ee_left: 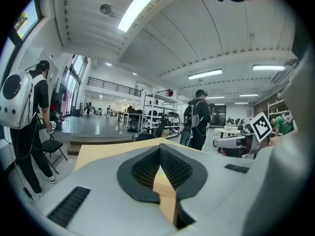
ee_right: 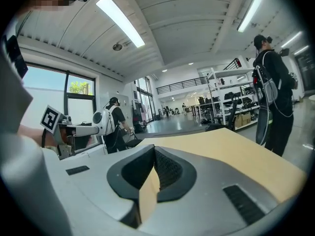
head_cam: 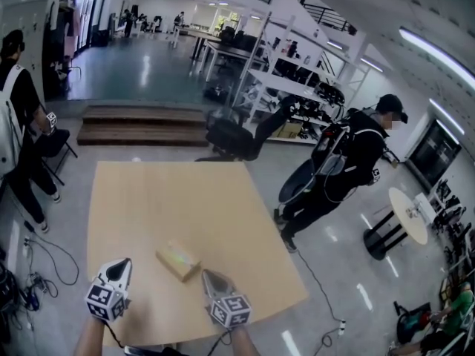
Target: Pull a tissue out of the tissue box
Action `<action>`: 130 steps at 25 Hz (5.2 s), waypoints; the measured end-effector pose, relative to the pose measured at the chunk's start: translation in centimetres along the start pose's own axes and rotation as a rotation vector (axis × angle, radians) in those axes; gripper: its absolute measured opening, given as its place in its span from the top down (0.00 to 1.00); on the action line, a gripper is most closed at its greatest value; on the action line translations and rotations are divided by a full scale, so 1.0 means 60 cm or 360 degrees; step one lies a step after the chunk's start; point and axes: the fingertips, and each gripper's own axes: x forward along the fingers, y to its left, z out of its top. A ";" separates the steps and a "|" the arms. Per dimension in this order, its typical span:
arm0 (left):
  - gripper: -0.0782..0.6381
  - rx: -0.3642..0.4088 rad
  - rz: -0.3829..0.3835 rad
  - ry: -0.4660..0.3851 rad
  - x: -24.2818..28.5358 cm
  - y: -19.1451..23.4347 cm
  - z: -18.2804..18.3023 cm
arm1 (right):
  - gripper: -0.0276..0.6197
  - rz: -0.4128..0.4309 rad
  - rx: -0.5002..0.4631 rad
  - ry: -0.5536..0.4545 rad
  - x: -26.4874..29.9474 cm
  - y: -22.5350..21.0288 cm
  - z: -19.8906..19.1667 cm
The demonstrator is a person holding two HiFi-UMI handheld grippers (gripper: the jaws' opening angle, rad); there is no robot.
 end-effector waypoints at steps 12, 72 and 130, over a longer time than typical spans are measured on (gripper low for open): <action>0.88 -0.0059 0.0064 0.0041 0.041 0.011 -0.039 | 0.94 0.0117 -0.0105 0.0266 0.085 -0.019 -0.073; 0.88 -0.0086 0.0180 0.0161 0.047 0.058 -0.082 | 0.88 0.0082 -0.0256 0.0713 0.214 -0.070 -0.223; 0.88 -0.0084 0.0195 -0.0007 0.014 0.027 -0.046 | 0.94 -0.0010 -0.0274 0.0286 0.158 -0.058 -0.071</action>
